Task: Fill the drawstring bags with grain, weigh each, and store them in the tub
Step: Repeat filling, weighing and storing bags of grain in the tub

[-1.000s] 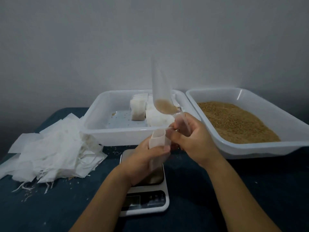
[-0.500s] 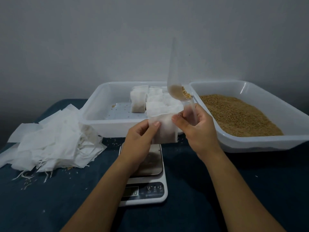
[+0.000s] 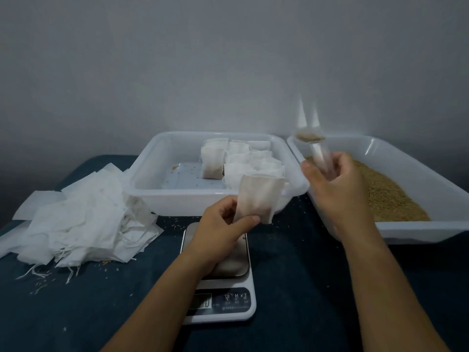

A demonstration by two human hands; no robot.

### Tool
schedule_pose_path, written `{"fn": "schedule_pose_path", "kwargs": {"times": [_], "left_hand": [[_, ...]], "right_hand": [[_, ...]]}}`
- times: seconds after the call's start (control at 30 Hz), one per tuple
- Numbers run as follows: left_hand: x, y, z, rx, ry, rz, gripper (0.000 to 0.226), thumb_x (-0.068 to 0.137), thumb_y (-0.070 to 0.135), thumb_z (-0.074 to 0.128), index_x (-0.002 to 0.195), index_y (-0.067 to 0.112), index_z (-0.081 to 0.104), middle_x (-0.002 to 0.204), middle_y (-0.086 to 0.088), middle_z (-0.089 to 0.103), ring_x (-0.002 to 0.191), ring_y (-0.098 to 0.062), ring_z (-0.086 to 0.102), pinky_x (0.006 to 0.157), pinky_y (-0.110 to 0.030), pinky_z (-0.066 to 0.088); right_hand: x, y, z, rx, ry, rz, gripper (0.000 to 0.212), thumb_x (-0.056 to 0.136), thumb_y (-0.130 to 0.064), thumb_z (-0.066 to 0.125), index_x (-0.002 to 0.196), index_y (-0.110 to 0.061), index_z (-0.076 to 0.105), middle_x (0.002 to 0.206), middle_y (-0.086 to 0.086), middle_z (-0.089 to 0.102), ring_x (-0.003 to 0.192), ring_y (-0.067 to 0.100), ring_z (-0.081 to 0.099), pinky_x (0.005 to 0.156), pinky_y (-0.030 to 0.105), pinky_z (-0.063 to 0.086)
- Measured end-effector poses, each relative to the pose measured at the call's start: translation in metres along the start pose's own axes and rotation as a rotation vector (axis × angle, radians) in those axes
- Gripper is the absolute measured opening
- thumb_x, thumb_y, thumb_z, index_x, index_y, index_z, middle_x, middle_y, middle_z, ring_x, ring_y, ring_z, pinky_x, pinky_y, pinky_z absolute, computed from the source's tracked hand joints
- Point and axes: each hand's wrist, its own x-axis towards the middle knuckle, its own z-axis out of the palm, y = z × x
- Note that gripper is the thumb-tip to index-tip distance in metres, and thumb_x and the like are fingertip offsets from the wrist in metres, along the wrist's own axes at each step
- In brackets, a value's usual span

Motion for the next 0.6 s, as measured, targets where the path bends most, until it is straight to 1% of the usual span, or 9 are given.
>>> {"fn": "schedule_pose_path", "kwargs": {"times": [0.1, 0.17, 0.23, 0.27, 0.33, 0.4, 0.5, 0.53, 0.6], "left_hand": [[0.001, 0.0, -0.001, -0.075, 0.006, -0.021, 0.023, 0.092, 0.007, 0.076, 0.113, 0.014, 0.075, 0.106, -0.01, 0.078, 0.094, -0.013, 0.07, 0.086, -0.029, 0.057], [0.001, -0.001, 0.0, -0.127, 0.006, -0.033, 0.022, 0.091, 0.008, 0.077, 0.113, 0.013, 0.075, 0.108, -0.013, 0.077, 0.096, -0.016, 0.069, 0.091, -0.034, 0.057], [0.002, -0.001, 0.002, -0.207, -0.007, -0.047, 0.024, 0.086, 0.013, 0.08, 0.11, 0.012, 0.076, 0.108, -0.014, 0.076, 0.098, -0.02, 0.07, 0.096, -0.038, 0.058], [0.002, -0.001, 0.002, -0.256, -0.017, -0.055, 0.024, 0.084, 0.015, 0.079, 0.108, 0.013, 0.077, 0.106, -0.014, 0.076, 0.098, -0.021, 0.071, 0.097, -0.04, 0.059], [0.003, -0.001, 0.002, -0.334, -0.04, -0.066, 0.021, 0.081, 0.016, 0.077, 0.102, 0.016, 0.079, 0.101, -0.01, 0.076, 0.096, -0.019, 0.072, 0.093, -0.039, 0.06], [0.004, -0.002, 0.002, -0.376, -0.041, -0.067, 0.02, 0.081, 0.015, 0.076, 0.101, 0.016, 0.079, 0.099, -0.01, 0.075, 0.094, -0.019, 0.073, 0.088, -0.036, 0.06], [0.005, -0.002, 0.001, -0.388, -0.025, -0.07, 0.022, 0.082, 0.014, 0.075, 0.104, 0.014, 0.078, 0.105, -0.016, 0.075, 0.096, -0.023, 0.073, 0.084, -0.034, 0.06], [0.005, -0.001, 0.001, -0.387, -0.017, -0.069, 0.023, 0.082, 0.015, 0.075, 0.105, 0.013, 0.078, 0.107, -0.02, 0.074, 0.097, -0.024, 0.072, 0.083, -0.034, 0.06], [0.005, 0.0, 0.002, -0.382, 0.003, -0.067, 0.024, 0.083, 0.015, 0.074, 0.106, 0.01, 0.077, 0.112, -0.025, 0.072, 0.097, -0.026, 0.071, 0.082, -0.034, 0.06]], "right_hand": [[0.03, 0.01, -0.032, -0.325, 0.002, 0.067, 0.042, 0.095, -0.047, 0.071, 0.129, -0.028, 0.055, 0.095, -0.021, 0.056, 0.081, -0.001, 0.055, 0.062, 0.026, 0.038], [0.048, 0.019, -0.049, -0.61, -0.086, 0.14, 0.035, 0.1, -0.043, 0.065, 0.124, -0.018, 0.06, 0.096, -0.003, 0.064, 0.076, 0.009, 0.054, 0.065, 0.033, 0.038], [0.061, 0.028, -0.058, -0.829, -0.204, 0.259, 0.037, 0.103, -0.04, 0.059, 0.125, -0.011, 0.066, 0.107, 0.012, 0.068, 0.086, 0.026, 0.06, 0.076, 0.039, 0.043], [0.065, 0.033, -0.06, -0.906, -0.265, 0.313, 0.038, 0.104, -0.038, 0.059, 0.126, -0.008, 0.068, 0.111, 0.015, 0.069, 0.094, 0.031, 0.062, 0.08, 0.04, 0.045], [0.069, 0.04, -0.061, -1.024, -0.378, 0.365, 0.036, 0.103, -0.036, 0.062, 0.12, -0.006, 0.073, 0.107, 0.013, 0.071, 0.094, 0.03, 0.063, 0.078, 0.038, 0.047], [0.069, 0.041, -0.06, -1.073, -0.429, 0.388, 0.036, 0.103, -0.038, 0.062, 0.115, -0.007, 0.075, 0.103, 0.01, 0.072, 0.094, 0.028, 0.065, 0.08, 0.038, 0.05], [0.066, 0.032, -0.058, -1.013, -0.362, 0.331, 0.05, 0.102, -0.046, 0.061, 0.141, -0.015, 0.063, 0.136, 0.01, 0.066, 0.121, 0.032, 0.062, 0.101, 0.044, 0.05], [0.063, 0.024, -0.056, -0.935, -0.306, 0.255, 0.051, 0.101, -0.049, 0.062, 0.143, -0.02, 0.06, 0.142, 0.007, 0.064, 0.124, 0.029, 0.061, 0.103, 0.044, 0.049], [0.057, 0.003, -0.051, -0.686, -0.23, 0.02, 0.033, 0.097, -0.052, 0.063, 0.126, -0.036, 0.069, 0.129, -0.009, 0.07, 0.109, 0.01, 0.065, 0.092, 0.037, 0.05]]}}
